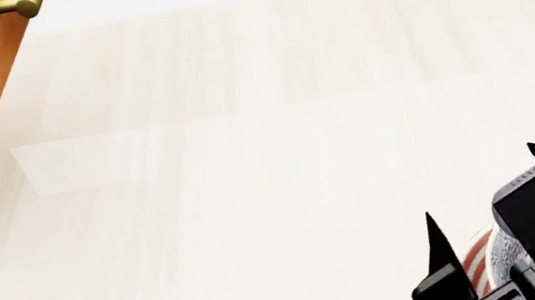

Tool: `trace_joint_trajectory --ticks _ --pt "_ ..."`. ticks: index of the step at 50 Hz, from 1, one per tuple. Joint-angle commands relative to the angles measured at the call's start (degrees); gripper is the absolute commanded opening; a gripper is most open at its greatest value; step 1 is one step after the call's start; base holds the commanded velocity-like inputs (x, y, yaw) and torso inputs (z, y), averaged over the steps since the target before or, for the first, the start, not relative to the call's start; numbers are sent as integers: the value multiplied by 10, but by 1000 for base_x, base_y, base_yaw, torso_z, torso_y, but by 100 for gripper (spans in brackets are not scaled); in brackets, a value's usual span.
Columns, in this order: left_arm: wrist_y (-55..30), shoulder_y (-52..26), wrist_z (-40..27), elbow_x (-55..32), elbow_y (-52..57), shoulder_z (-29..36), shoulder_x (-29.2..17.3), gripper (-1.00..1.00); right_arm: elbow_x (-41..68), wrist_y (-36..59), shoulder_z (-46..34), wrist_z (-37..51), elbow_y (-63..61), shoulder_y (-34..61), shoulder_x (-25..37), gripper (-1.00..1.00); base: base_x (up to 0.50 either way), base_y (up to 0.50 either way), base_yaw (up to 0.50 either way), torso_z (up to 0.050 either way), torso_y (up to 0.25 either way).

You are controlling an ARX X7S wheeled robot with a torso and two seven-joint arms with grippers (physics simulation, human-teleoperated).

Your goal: Put the bowl on the plate.

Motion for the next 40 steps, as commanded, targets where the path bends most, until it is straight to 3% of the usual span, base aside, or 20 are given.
trace_joint_trajectory --ticks 1,40 --pt "-1 0 -2 1 3 2 -1 100 -22 -12 9 18 -11 4 4 100 0 0 0 0 0" --pt "-7 -10 -5 4 0 10 -1 100 -98 -63 28 34 -36 3 -11 100 0 0 0 0 0"
